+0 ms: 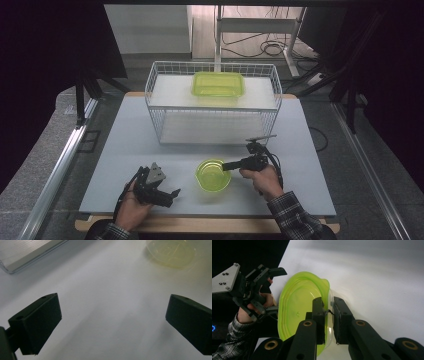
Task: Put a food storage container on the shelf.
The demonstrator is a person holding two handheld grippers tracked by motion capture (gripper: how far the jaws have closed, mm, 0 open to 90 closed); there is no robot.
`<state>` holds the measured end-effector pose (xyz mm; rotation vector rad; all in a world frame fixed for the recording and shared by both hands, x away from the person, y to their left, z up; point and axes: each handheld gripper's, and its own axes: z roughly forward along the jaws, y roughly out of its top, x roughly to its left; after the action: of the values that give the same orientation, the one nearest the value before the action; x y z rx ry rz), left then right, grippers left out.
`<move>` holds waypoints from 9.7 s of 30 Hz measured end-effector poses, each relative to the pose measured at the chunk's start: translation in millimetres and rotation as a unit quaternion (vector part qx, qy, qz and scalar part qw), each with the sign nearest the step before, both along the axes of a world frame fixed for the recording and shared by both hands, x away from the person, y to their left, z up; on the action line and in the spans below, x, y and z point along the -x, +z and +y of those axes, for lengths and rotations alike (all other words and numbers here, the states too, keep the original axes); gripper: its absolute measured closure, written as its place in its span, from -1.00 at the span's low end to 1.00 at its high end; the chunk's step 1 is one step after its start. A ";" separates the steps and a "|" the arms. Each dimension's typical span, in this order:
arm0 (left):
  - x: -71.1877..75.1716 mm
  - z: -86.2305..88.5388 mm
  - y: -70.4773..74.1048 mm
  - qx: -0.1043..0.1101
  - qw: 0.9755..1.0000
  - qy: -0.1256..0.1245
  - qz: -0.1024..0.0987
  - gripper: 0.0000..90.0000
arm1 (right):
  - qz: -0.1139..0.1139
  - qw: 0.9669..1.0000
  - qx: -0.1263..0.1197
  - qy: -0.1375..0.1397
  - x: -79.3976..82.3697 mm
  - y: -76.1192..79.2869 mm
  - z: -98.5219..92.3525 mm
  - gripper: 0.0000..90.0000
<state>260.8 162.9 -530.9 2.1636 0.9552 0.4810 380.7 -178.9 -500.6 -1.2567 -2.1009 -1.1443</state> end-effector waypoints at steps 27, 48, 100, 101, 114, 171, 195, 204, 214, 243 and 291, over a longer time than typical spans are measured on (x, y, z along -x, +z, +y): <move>-0.6 2.4 0.5 0.003 1.000 0.004 -0.001 -1.00 | -0.056 0.996 -0.055 -0.031 -2.4 56.8 -24.6 0.81; -1.2 2.2 -0.2 0.003 1.000 0.003 0.001 -1.00 | -0.082 0.993 -0.076 -0.040 -9.0 103.1 -32.9 0.81; -1.4 5.5 0.8 0.013 1.000 0.008 0.001 -1.00 | -0.190 0.970 -0.098 -0.111 -60.8 235.8 -9.7 0.81; -1.3 5.4 0.7 0.012 1.000 0.008 0.001 -1.00 | -0.193 0.969 -0.096 -0.116 -64.6 238.9 -7.6 0.81; -1.2 7.3 2.0 0.013 1.000 0.012 -0.004 -1.00 | -0.197 0.966 -0.062 -0.153 -90.4 242.3 4.0 0.80; -1.6 8.6 1.4 0.013 1.000 0.013 -0.002 -1.00 | -0.245 0.957 0.023 -0.156 -97.7 240.5 17.9 -0.19; -1.9 9.4 1.2 0.020 1.000 0.009 0.001 -1.00 | -0.312 0.943 0.071 -0.096 -67.0 214.9 -0.5 -0.83; -2.0 9.2 0.8 0.020 1.000 0.008 0.000 -1.00 | -0.324 0.940 0.070 -0.081 -55.7 208.1 -2.5 -0.88; -2.1 9.0 0.9 0.023 1.000 0.007 0.002 -1.00 | -0.344 0.933 0.088 -0.056 -38.2 194.4 -2.7 -0.92; -2.3 7.2 -0.9 0.021 1.000 0.003 0.008 -1.00 | -0.358 0.926 0.113 -0.032 -1.6 136.3 -6.4 -0.94; -1.3 4.6 -2.9 0.003 1.000 -0.008 -0.001 -1.00 | -0.338 0.926 0.159 -0.055 47.3 31.4 -48.1 -0.96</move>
<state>262.0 167.5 -533.8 2.1640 0.9350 0.4729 333.4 -227.0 -469.2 -1.2423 -2.8437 -1.4892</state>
